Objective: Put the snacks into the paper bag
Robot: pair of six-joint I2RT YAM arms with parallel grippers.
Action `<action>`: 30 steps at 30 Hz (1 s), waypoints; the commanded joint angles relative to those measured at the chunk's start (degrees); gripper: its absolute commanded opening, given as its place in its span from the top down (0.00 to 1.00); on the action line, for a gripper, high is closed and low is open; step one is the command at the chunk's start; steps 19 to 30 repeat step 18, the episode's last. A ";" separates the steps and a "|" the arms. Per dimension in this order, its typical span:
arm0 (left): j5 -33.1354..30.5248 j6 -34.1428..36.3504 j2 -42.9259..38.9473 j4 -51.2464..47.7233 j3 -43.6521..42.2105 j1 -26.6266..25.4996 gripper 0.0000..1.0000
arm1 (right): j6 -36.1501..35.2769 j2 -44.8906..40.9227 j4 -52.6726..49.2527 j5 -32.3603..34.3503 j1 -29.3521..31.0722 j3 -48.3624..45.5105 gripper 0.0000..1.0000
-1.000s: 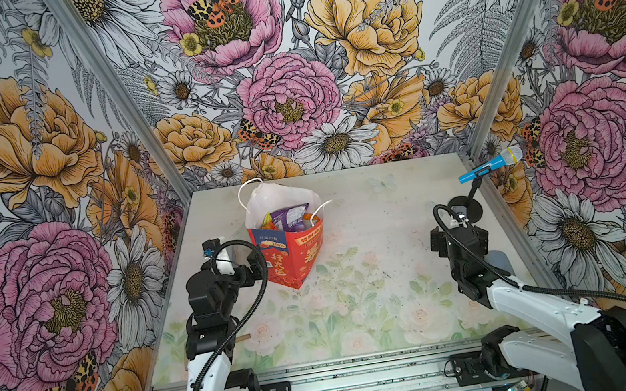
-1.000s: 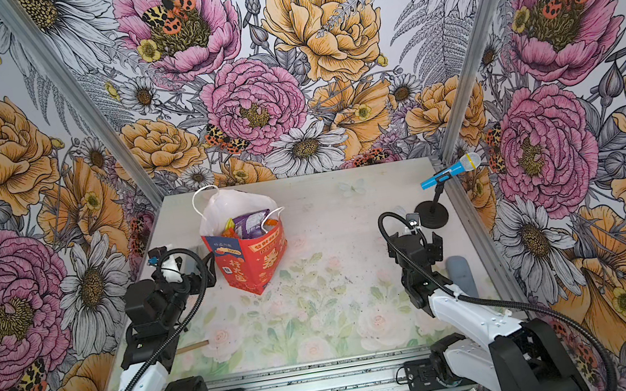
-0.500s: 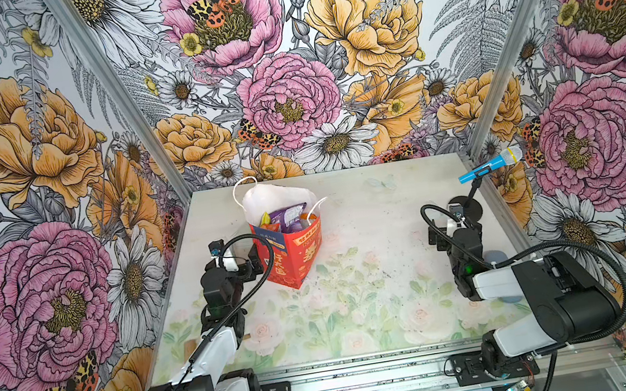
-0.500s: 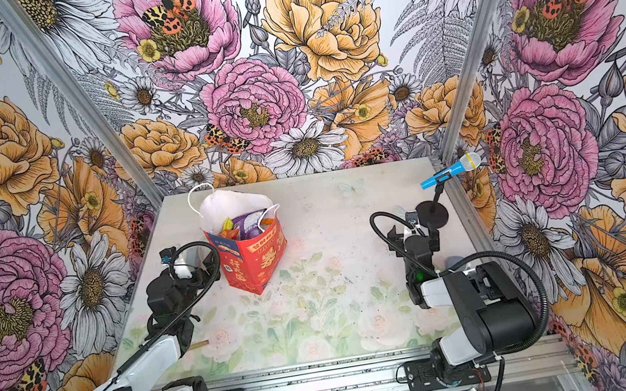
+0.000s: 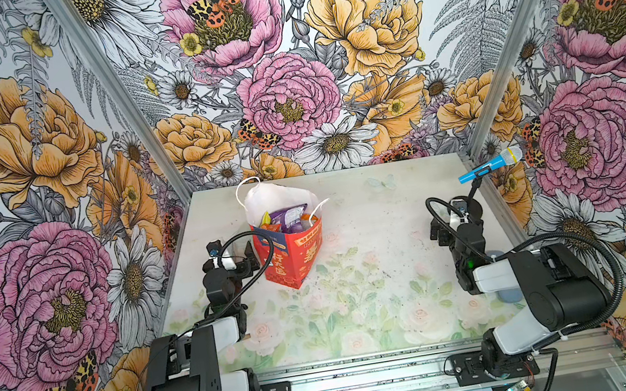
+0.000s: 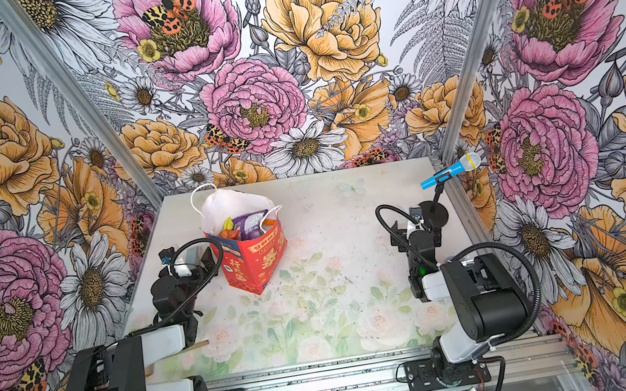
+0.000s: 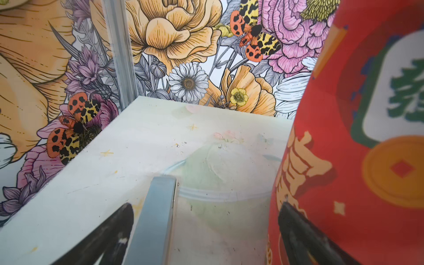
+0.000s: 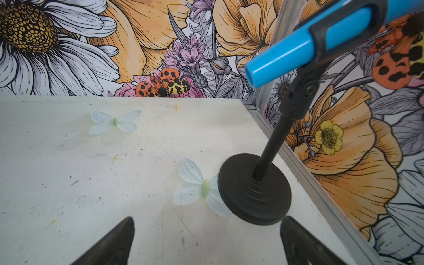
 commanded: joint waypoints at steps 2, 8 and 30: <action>-2.85 -0.62 8.30 13.24 -1.26 0.30 0.01 | 1.52 0.27 -0.59 -0.45 -0.54 1.68 0.00; -3.58 -0.60 10.51 15.59 -1.25 -0.06 0.01 | 1.57 0.25 -0.78 -0.41 -0.54 1.67 0.00; -2.62 -0.67 10.12 11.78 0.55 0.26 0.01 | 1.75 0.22 -1.35 -1.25 -0.94 1.92 0.00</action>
